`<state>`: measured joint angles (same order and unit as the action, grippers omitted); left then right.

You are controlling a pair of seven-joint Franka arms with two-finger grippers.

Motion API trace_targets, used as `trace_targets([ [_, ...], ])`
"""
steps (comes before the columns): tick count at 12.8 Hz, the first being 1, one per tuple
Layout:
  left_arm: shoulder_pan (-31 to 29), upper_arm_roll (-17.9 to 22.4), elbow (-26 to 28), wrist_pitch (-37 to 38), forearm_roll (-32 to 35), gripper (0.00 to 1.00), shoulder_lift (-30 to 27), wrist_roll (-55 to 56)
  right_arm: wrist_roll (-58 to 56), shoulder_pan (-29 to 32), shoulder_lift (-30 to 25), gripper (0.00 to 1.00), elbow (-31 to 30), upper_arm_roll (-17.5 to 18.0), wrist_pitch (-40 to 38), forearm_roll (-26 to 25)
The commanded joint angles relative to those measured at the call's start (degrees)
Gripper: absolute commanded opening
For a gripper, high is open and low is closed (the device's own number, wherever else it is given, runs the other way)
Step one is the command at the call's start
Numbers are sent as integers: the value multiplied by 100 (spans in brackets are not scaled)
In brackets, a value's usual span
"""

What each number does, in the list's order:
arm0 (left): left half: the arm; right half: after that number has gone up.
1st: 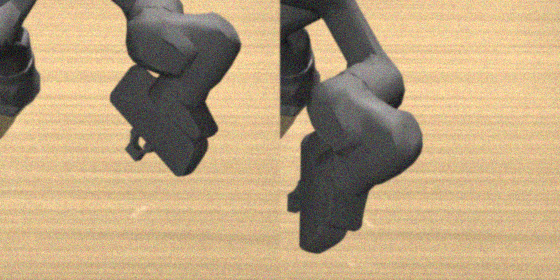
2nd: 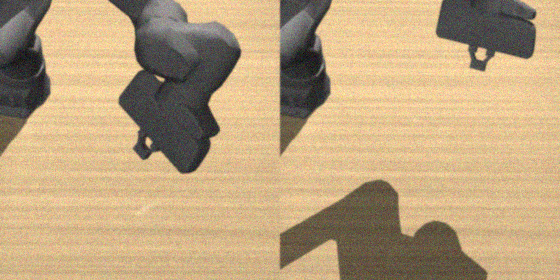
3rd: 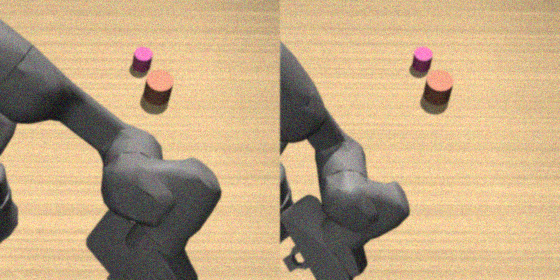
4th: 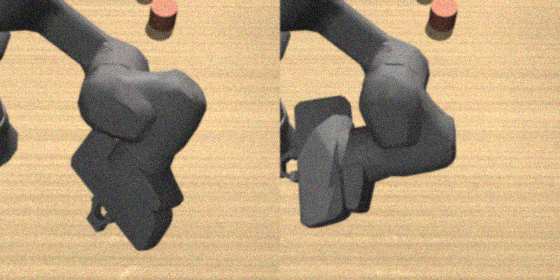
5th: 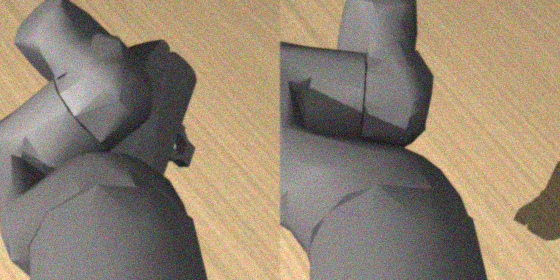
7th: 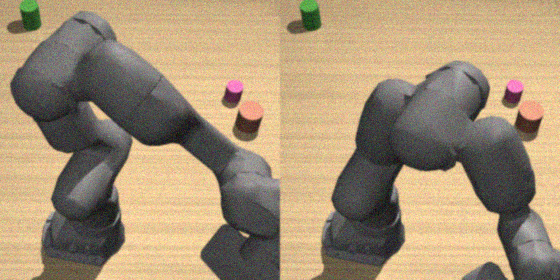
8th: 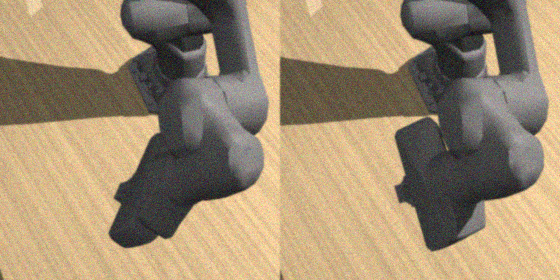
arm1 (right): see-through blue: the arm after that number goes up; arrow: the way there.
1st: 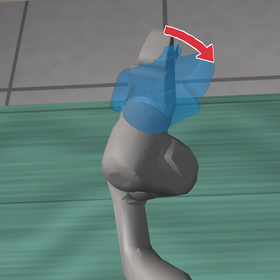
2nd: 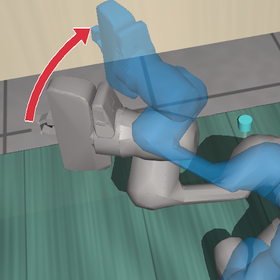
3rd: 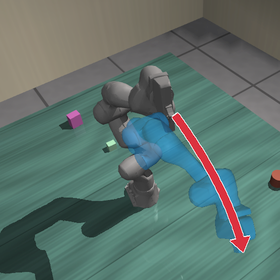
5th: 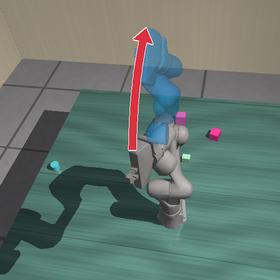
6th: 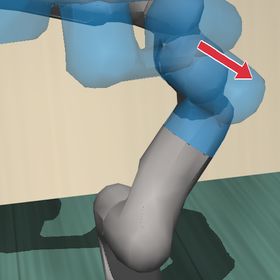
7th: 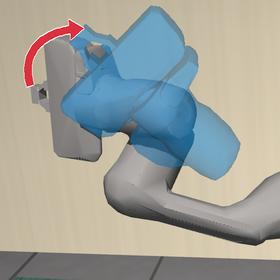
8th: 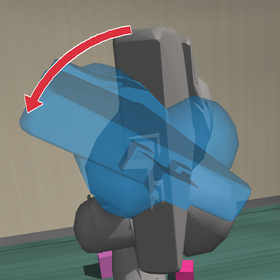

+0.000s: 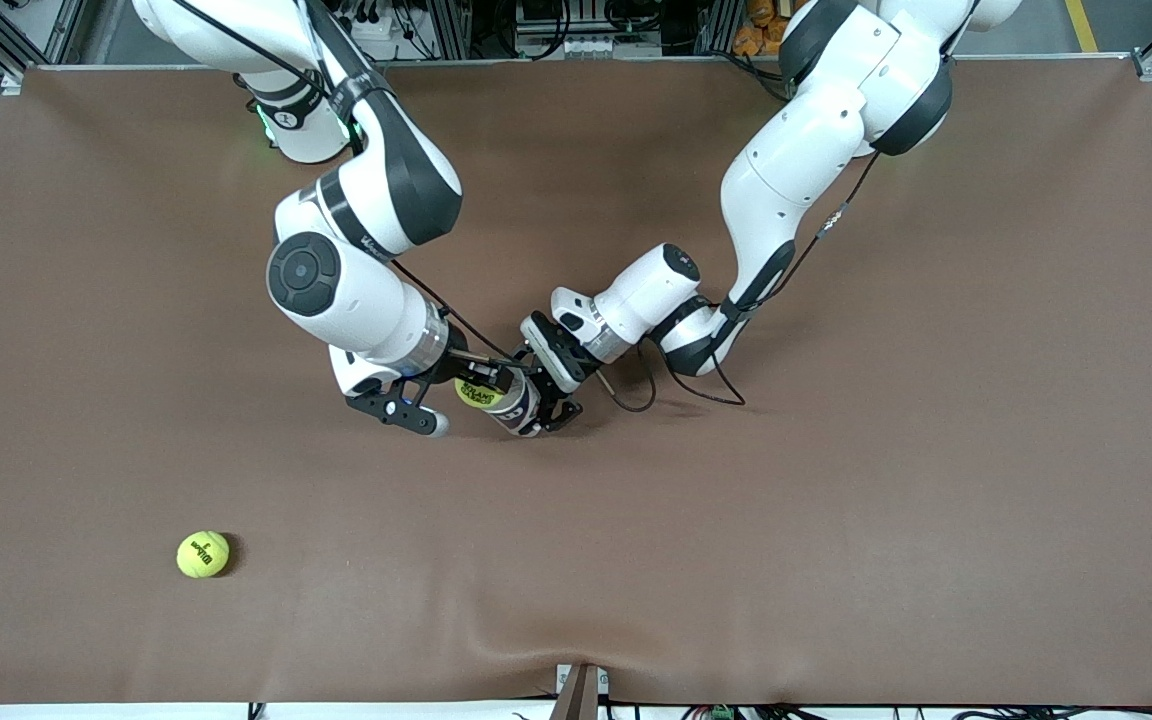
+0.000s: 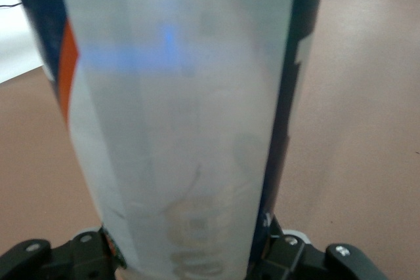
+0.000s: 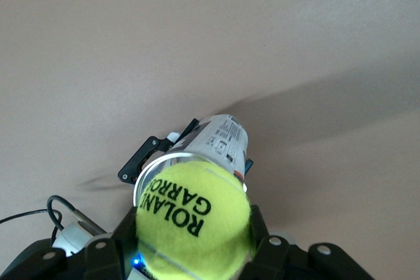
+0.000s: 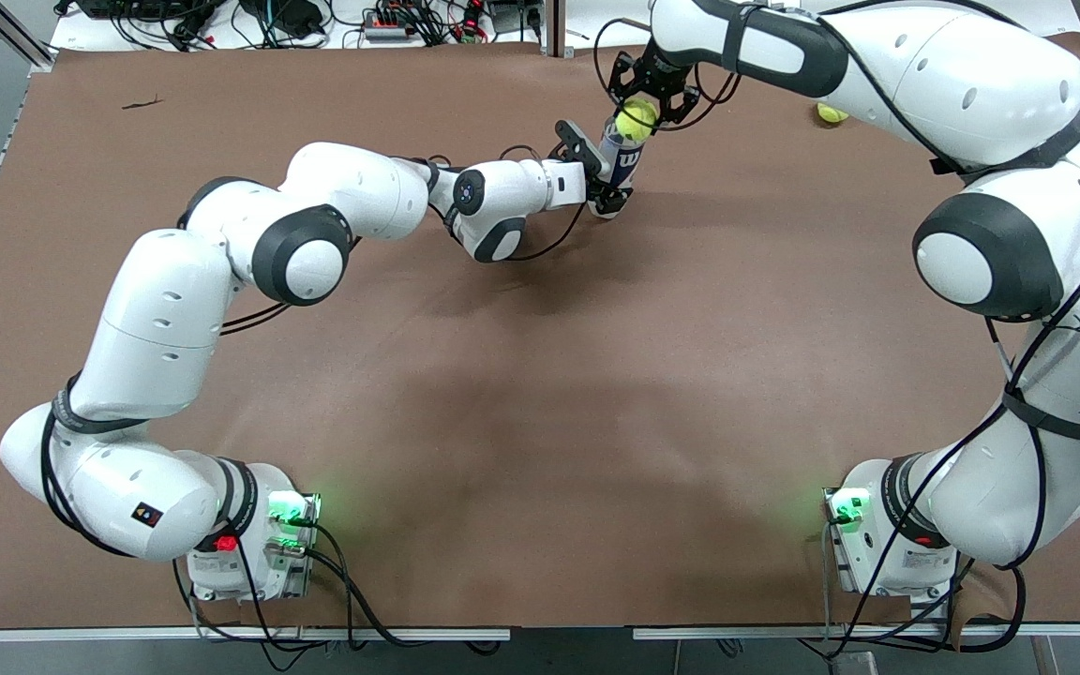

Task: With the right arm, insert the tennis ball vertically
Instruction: 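Open the right gripper to drop the ball into the tube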

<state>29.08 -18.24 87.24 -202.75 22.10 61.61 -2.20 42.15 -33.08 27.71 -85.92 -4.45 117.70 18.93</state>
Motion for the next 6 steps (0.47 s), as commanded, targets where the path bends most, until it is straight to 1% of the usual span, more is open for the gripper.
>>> trace_targets([
  [1, 89, 66, -146, -107, -101, 80, 62, -8, 100, -173, 112, 19, 189, -73, 51, 84],
  [2, 89, 66, -146, -107, -101, 80, 62, -8, 100, -173, 112, 25, 189, -64, 51, 93],
  [3, 89, 66, -146, -107, -101, 80, 62, -17, 100, -199, 138, 54, 189, -64, 51, 93],
  [4, 89, 66, -146, -107, -101, 80, 62, -17, 109, -217, 147, 100, 189, -64, 60, 93],
  [6, 89, 66, -146, -107, -101, 80, 53, -8, 100, -217, 147, 100, 198, -64, 51, 76],
])
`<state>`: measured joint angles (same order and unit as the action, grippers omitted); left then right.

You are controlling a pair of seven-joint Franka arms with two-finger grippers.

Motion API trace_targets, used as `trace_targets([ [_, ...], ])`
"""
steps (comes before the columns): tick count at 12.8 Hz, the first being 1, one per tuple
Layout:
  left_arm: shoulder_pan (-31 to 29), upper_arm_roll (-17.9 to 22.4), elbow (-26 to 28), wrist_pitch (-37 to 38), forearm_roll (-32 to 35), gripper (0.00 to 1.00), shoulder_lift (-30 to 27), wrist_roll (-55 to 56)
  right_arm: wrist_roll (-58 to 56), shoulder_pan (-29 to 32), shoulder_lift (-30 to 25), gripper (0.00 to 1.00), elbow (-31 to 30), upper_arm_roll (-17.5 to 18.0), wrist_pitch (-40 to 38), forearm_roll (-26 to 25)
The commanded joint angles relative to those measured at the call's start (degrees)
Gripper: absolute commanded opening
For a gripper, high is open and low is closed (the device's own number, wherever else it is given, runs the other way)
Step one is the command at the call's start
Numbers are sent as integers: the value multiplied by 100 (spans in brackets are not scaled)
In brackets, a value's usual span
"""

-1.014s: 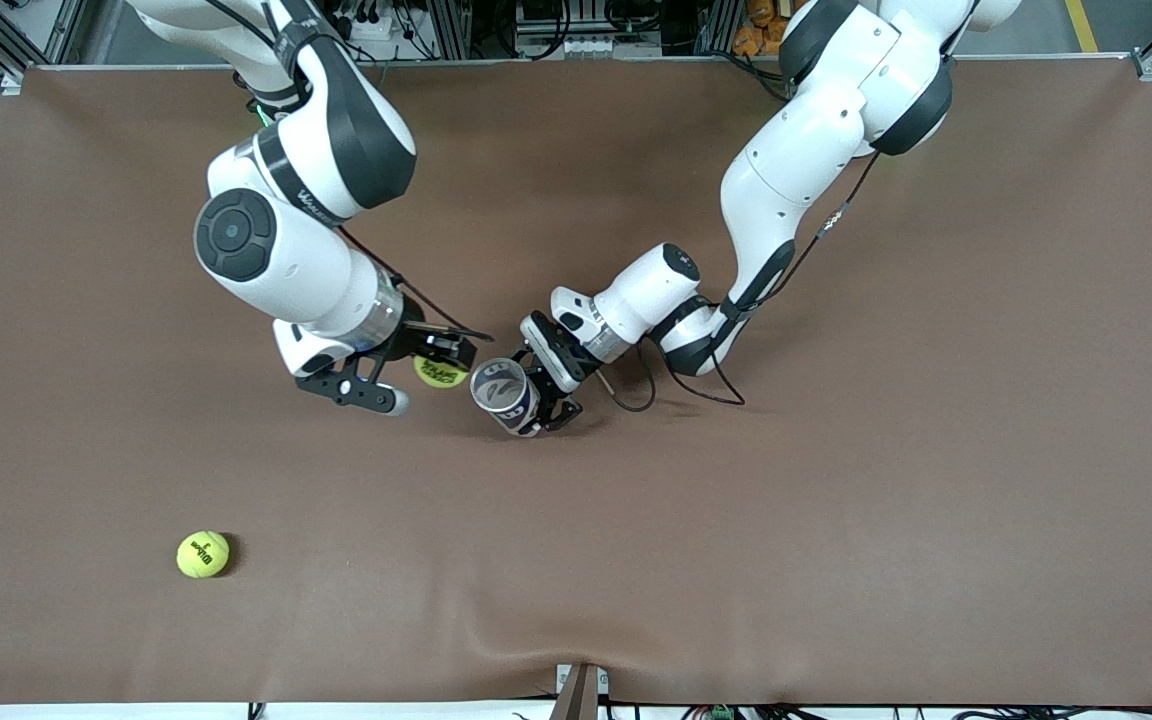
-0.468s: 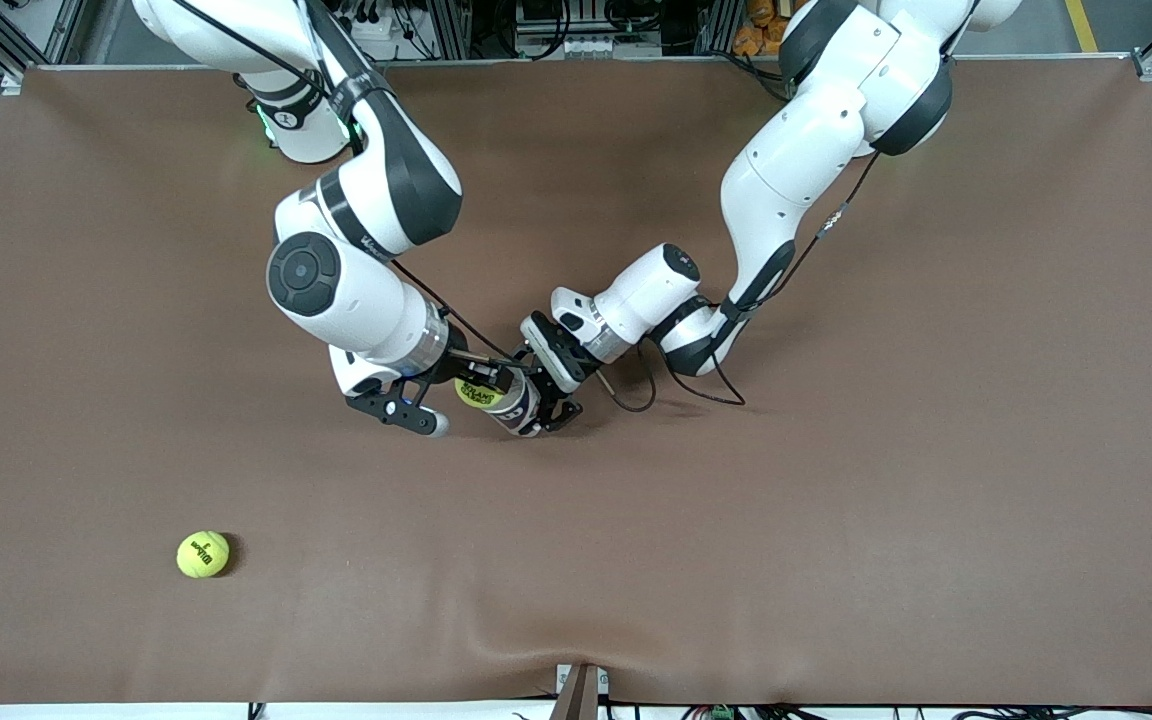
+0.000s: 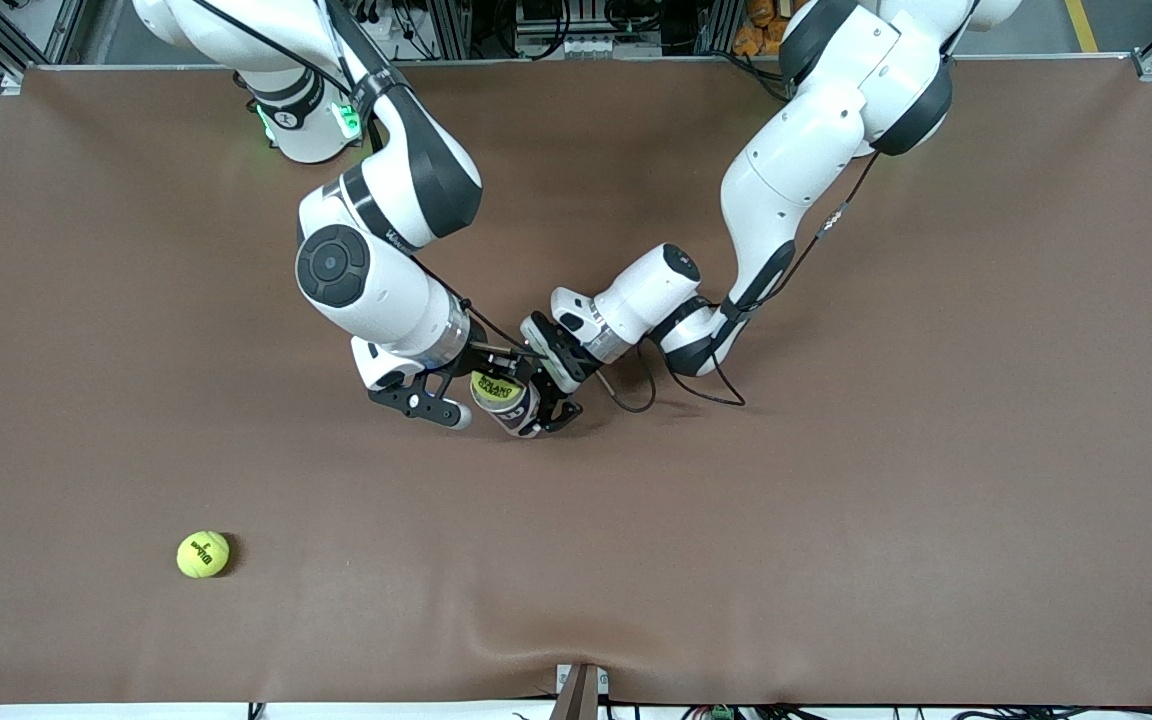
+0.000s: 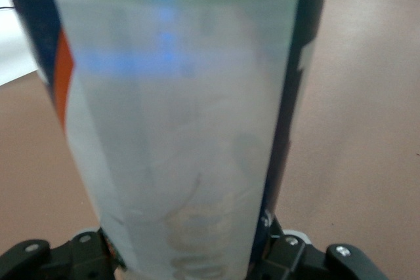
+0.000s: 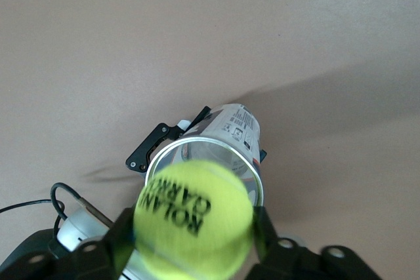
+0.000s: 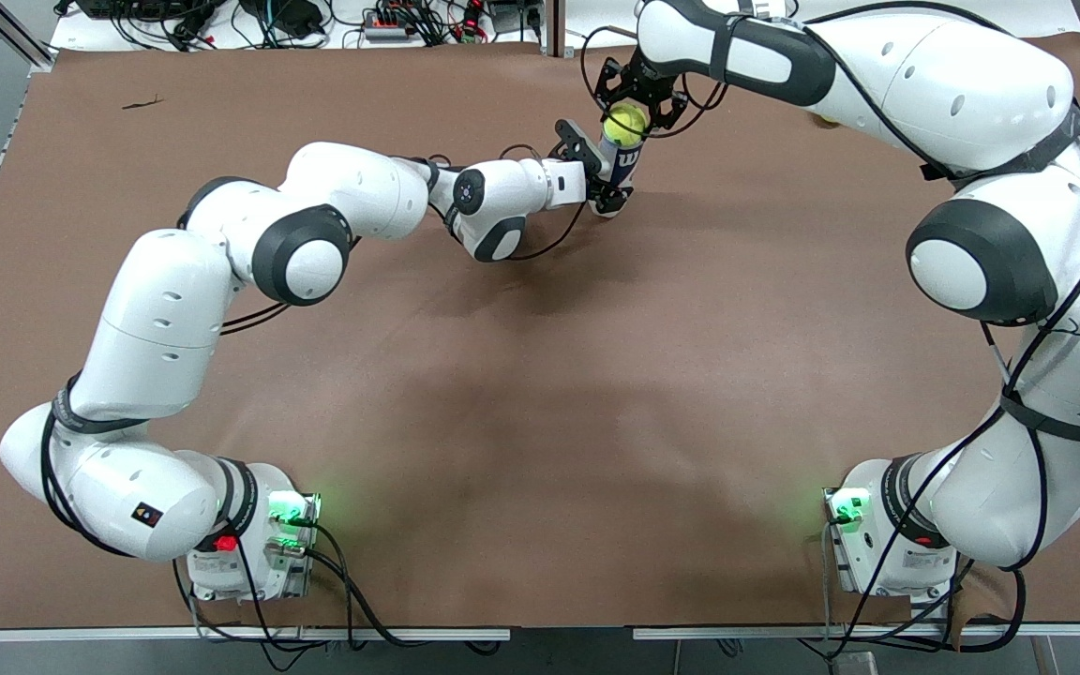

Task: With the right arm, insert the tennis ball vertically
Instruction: 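Open the right gripper to drop the ball into the tube, then move the right gripper to the second tennis ball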

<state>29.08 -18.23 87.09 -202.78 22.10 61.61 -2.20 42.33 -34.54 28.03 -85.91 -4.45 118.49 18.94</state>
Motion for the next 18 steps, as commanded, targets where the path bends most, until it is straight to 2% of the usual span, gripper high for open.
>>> trace_targets([
  [1, 89, 65, -131, -104, -101, 80, 53, -8, 65, -35, 115, 100, 197, -73, -37, 84],
  [5, 80, 65, -122, -104, -92, 81, 53, -8, -180, 315, 62, 100, 206, -99, -72, 40],
  [8, 71, 65, -122, -104, -92, 82, 44, -8, -1451, 1035, 114, 100, 197, -100, -291, 40],
  [10, 63, 65, -122, -104, -92, 85, 44, -8, -2461, 1466, 377, 100, 197, -100, -257, 31],
  [14, 54, 65, -96, -104, -83, 87, 35, -8, -4009, 2231, 1159, 100, 767, -135, 120, -170],
  [18, 28, 65, -61, -104, -48, 92, 35, -8, -6310, 2855, 1669, 100, 812, -135, 1261, -714],
])
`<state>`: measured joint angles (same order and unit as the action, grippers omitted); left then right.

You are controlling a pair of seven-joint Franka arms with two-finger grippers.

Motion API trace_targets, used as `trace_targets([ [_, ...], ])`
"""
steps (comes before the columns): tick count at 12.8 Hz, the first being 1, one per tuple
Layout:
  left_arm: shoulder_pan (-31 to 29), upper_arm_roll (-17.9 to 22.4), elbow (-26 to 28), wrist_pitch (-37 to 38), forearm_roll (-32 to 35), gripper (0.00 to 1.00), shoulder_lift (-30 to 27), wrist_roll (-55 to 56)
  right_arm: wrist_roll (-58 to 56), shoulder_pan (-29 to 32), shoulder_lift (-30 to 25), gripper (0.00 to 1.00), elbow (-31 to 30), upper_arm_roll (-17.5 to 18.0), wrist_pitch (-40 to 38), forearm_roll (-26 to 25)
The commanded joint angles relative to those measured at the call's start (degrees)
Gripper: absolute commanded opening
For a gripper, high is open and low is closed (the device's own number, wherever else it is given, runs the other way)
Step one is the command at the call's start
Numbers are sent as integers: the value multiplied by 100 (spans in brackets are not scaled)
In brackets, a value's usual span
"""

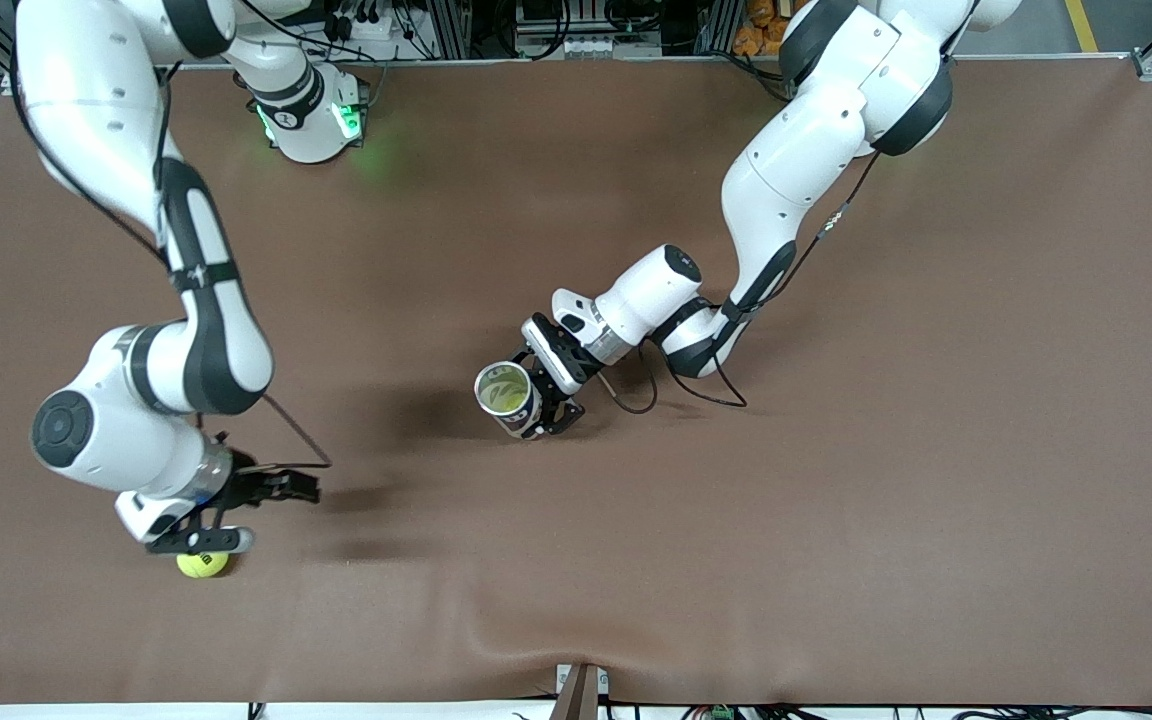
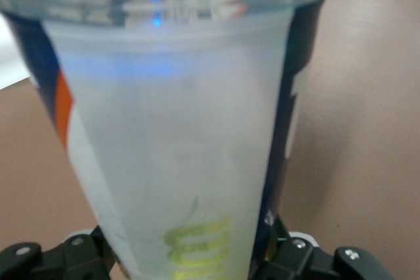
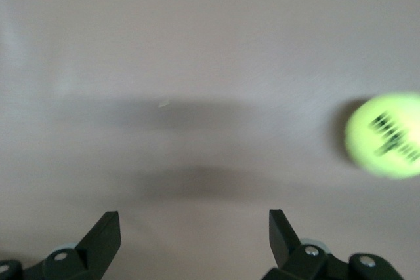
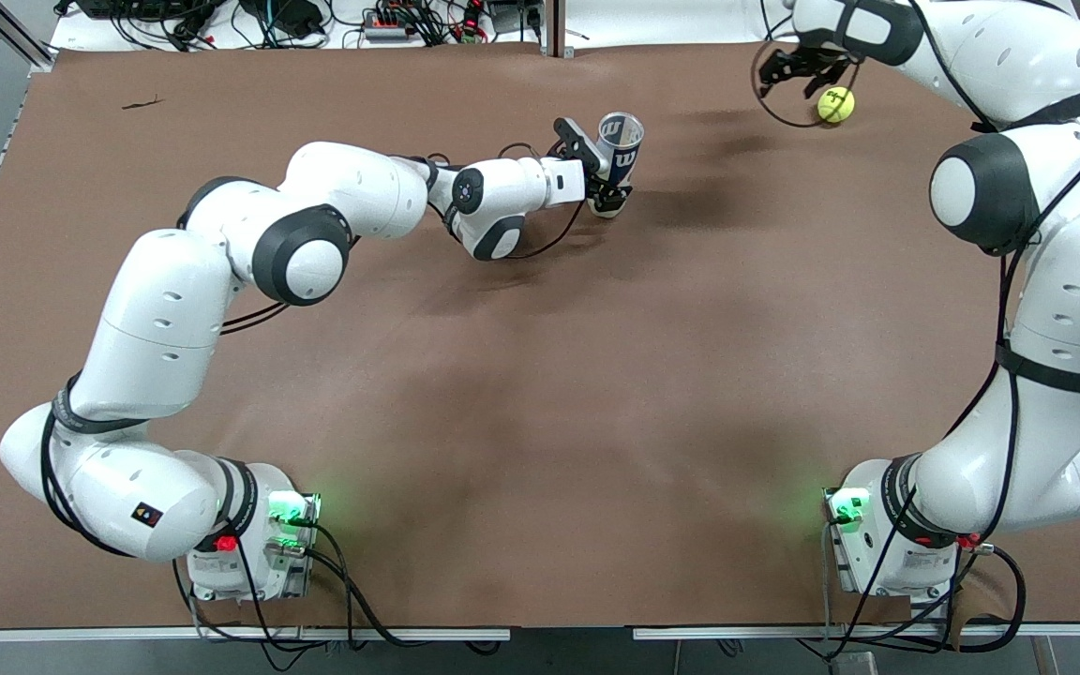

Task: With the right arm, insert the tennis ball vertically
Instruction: 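Move the right gripper to the second tennis ball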

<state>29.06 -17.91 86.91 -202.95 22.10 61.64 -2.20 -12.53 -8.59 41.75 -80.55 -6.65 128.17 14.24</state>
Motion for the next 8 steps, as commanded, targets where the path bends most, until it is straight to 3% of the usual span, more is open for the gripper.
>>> trace_targets([
  [1, 29, 33, -43, -87, -48, 92, 32, -8, -1404, 366, 395, 100, 277, 84, 592, -298],
  [4, 12, 33, -34, -87, -39, 92, -3, -8, -2954, 533, 702, 100, 277, 84, 1489, -299],
  [8, 3, 33, -17, -87, -22, 99, -12, -8, -3738, 753, 992, 100, 373, 93, 1991, -290],
])
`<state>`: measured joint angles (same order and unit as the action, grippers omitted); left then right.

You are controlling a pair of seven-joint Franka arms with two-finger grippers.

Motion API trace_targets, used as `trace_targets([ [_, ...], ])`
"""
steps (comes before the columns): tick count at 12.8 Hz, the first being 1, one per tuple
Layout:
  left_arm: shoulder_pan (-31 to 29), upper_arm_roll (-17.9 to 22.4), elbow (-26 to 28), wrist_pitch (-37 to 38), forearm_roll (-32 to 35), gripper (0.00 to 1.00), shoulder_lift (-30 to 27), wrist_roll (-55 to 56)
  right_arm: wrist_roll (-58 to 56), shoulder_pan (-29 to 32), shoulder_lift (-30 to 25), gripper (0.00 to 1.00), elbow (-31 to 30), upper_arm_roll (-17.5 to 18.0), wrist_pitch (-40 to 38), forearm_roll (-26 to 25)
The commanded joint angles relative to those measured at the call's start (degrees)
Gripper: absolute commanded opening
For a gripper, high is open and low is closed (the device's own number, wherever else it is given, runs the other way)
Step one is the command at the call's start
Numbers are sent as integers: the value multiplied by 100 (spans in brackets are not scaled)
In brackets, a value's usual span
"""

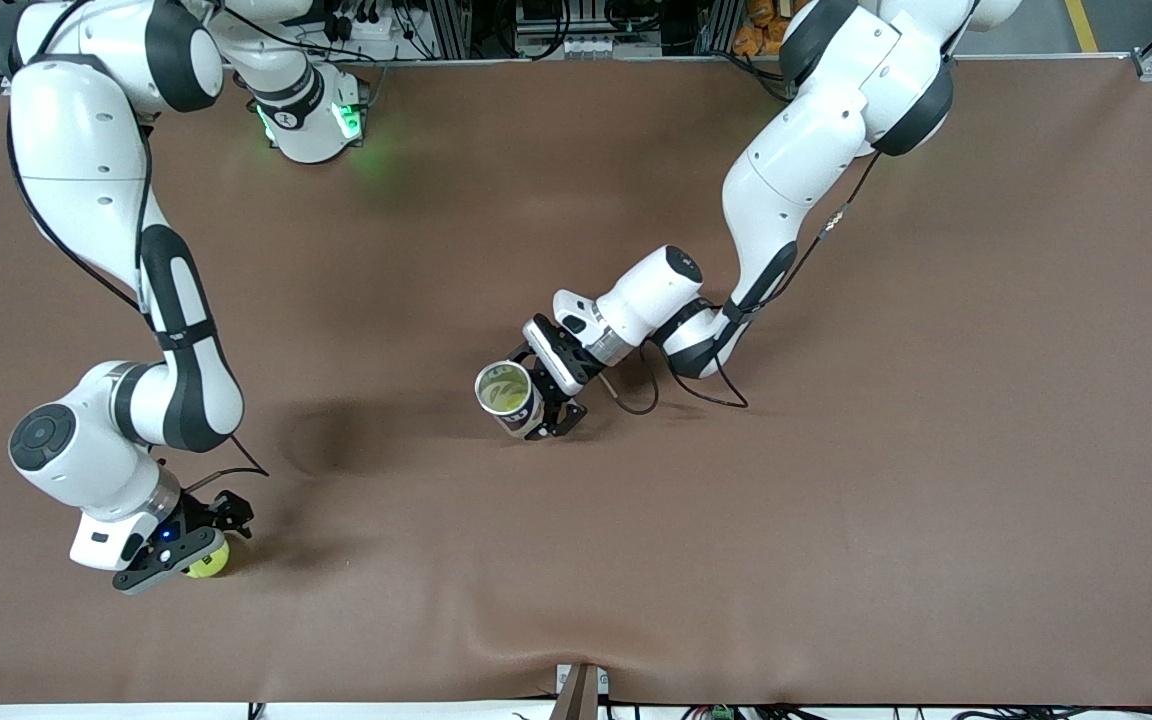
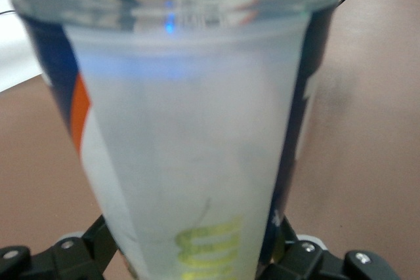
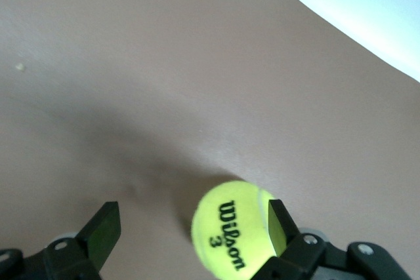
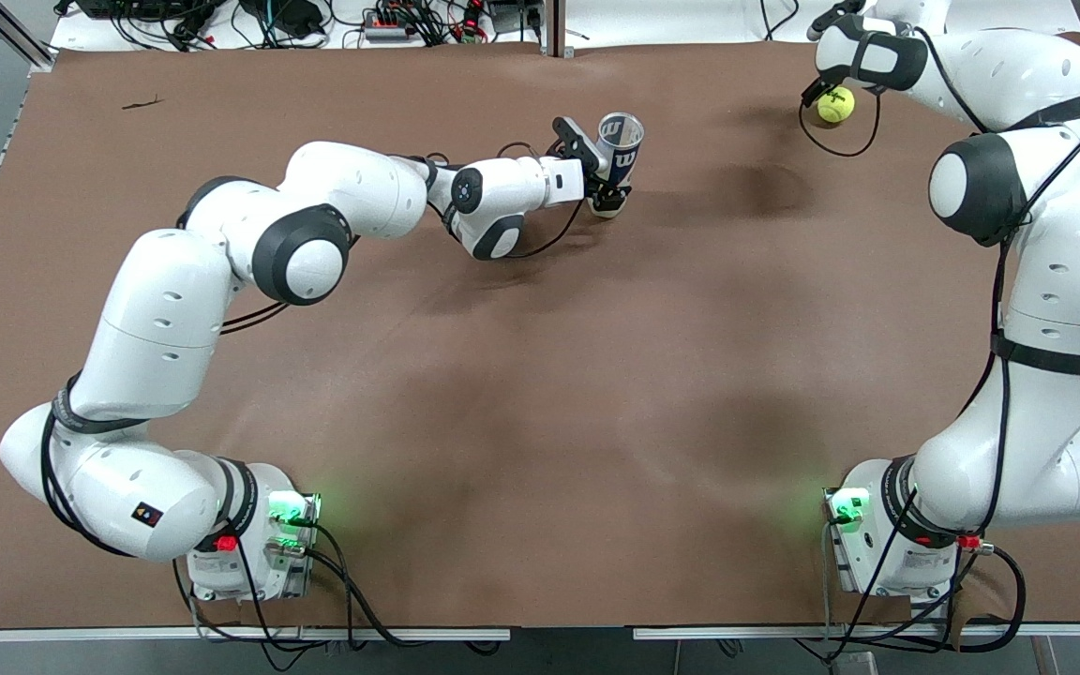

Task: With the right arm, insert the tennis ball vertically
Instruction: 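Grasp the Wilson 3 tennis ball with the right gripper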

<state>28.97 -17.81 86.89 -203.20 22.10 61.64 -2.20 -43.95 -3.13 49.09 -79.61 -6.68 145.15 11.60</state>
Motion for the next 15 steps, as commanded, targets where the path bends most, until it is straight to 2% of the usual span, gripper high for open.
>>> trace_targets([
  [1, 20, 23, -14, -61, -22, 99, -12, -8, -780, 260, 329, 100, 296, 96, 425, -17],
  [8, 12, 23, 108, -61, -30, 100, -47, -8, -844, 366, 470, 100, 261, 123, 576, 71],
  [9, 12, 23, 126, -61, -22, 100, -47, -8, -826, 366, 470, 74, 261, 123, 576, 71],
  [10, 3, 23, 144, -61, -22, 100, -47, -8, -826, 357, 470, 56, 261, 131, 576, 71],
  [11, 3, 15, 161, -61, -22, 100, -73, -8, -817, 357, 470, 50, 261, 140, 576, 71],
  [15, -41, -38, 284, -61, -30, 100, -135, 27, -634, 304, 418, 50, 270, 158, 515, 202],
])
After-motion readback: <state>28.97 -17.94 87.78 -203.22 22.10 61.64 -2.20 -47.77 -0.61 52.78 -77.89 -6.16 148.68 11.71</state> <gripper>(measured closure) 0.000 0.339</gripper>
